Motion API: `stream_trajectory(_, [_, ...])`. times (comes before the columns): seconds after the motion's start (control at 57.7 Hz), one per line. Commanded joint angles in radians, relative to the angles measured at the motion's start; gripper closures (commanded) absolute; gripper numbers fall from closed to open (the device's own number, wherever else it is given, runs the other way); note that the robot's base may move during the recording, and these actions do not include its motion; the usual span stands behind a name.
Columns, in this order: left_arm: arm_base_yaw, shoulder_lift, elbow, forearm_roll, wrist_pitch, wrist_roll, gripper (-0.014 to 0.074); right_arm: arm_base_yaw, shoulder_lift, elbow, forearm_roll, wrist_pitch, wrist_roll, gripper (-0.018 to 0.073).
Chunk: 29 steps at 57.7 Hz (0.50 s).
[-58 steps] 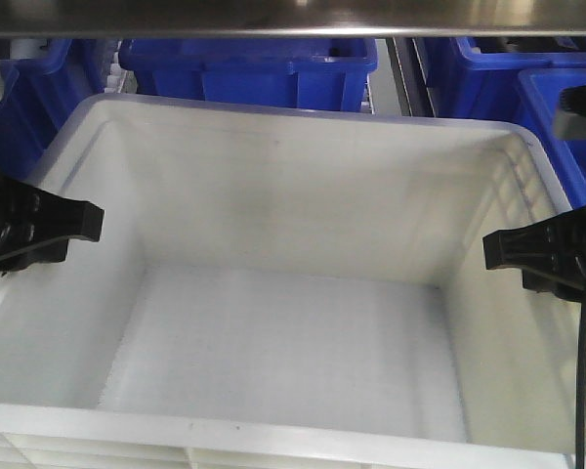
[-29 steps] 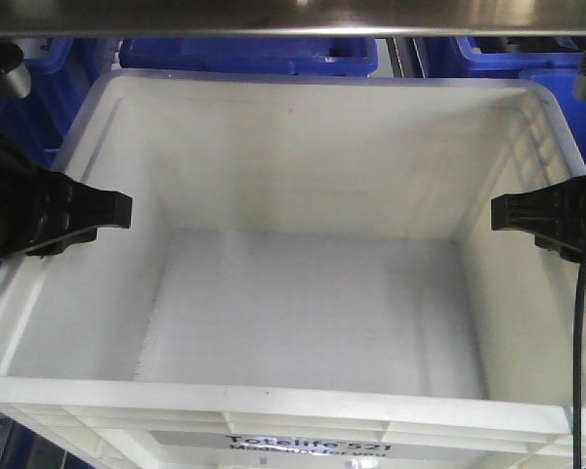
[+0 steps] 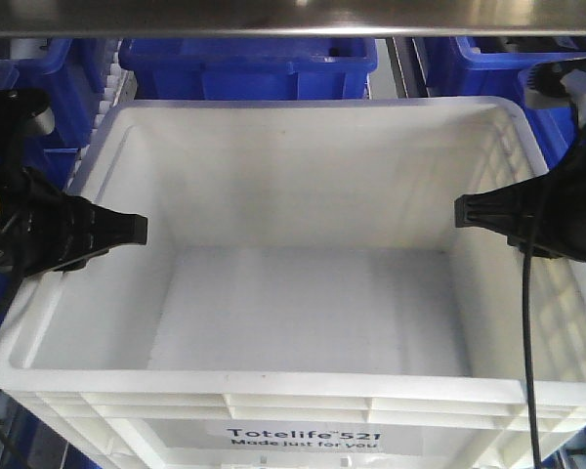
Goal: Move bin from left to right shelf
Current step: 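Lower the tote onto the rollers and open both grippers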
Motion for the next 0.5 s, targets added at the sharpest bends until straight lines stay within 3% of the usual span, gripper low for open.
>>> stream_trajectory(0.0, [-0.004,-0.029,-0.038,0.039,-0.129,0.002,0.0603,-0.010,0.014,-0.044,-0.101,-0.113,0.095,0.0535])
stream_trajectory(0.485, [-0.004,0.014,-0.038,0.049,-0.180,0.002,0.0594,-0.023,0.131,-0.044,-0.153,-0.149,0.135,0.0421])
